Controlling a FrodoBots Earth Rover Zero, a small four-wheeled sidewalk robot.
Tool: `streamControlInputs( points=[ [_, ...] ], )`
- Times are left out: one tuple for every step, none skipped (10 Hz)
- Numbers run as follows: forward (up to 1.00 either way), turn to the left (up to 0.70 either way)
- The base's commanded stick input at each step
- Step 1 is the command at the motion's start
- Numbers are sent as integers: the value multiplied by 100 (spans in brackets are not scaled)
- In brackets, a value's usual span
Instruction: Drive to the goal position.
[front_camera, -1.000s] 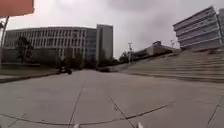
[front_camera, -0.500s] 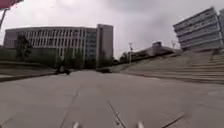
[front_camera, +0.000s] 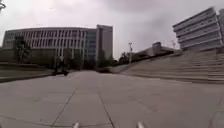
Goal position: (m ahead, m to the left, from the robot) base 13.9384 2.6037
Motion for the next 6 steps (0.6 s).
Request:
streamControlInputs(
  points=[
    [83,0],
    [83,0],
    [83,0],
    [83,0],
    [83,0],
    [83,0]
  ],
)
